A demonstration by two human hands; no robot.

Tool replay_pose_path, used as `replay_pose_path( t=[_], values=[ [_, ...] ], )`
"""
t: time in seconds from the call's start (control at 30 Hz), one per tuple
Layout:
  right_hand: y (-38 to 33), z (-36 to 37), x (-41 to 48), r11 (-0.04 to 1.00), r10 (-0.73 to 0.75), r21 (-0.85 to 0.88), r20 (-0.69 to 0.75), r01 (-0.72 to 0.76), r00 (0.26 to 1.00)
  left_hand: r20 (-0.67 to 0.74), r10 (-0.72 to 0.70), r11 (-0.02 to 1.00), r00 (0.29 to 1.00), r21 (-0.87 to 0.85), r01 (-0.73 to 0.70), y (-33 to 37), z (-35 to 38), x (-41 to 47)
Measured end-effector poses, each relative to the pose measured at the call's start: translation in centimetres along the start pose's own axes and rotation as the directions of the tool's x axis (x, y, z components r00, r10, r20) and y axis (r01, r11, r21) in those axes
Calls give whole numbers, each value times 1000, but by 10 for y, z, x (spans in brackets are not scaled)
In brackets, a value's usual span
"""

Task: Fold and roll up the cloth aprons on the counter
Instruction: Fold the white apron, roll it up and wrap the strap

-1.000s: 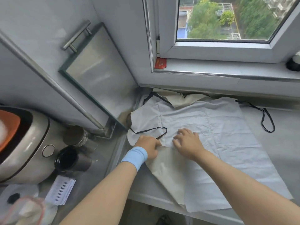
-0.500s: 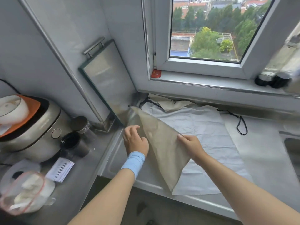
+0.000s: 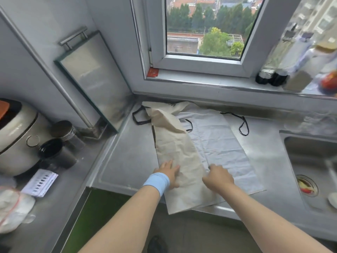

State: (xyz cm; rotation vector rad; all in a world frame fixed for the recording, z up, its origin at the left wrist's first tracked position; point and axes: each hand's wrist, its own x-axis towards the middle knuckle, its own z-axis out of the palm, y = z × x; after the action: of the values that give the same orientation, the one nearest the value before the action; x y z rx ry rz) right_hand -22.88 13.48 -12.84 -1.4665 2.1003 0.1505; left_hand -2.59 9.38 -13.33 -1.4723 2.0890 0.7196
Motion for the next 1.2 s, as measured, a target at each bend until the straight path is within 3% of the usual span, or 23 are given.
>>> replay_pose_path(
  t=[0.07,0.17,0.27,0.37,0.47,0.6,0.7,0.83,0.97,1.1,1.2],
  values=[
    [-6,8,3,968,-213,-157,-112,194,971,76,15,994,997,106,-23,-5,7,-1],
    [-15,19,10,842,-494,-253,-4,477,870,58,57,990,997,124,-63,-17,3,-3],
    [-21,27,18,795,-507,-321,114,514,855,61,87,992,994,89,-93,-28,-13,-3],
    [-40,19,19,739,-554,-454,13,498,833,72,60,991,996,-122,-51,-39,-34,3],
    [-64,4,35,768,-539,-429,-31,475,842,9,1,968,1000,-249,2,-59,-55,18],
    [-107,-30,73,892,-450,-137,-168,431,877,-111,-53,953,992,-303,17,-87,-90,42],
    [-151,-54,113,909,-405,1,-246,418,881,-209,-119,940,971,-338,42,-115,-121,65],
    [-211,-78,168,912,-386,32,-268,409,883,-276,-212,883,938,-466,62,-151,-155,100],
    [-267,-81,215,913,-397,2,-210,407,893,-168,-280,783,945,-610,123,-181,-176,139],
    [-308,-71,245,927,-316,-245,-95,285,944,-14,-229,710,973,-687,157,-194,-181,166],
    [-315,-69,257,965,-236,-133,-58,227,970,50,-194,646,980,-745,166,-194,-179,179]
  ],
)
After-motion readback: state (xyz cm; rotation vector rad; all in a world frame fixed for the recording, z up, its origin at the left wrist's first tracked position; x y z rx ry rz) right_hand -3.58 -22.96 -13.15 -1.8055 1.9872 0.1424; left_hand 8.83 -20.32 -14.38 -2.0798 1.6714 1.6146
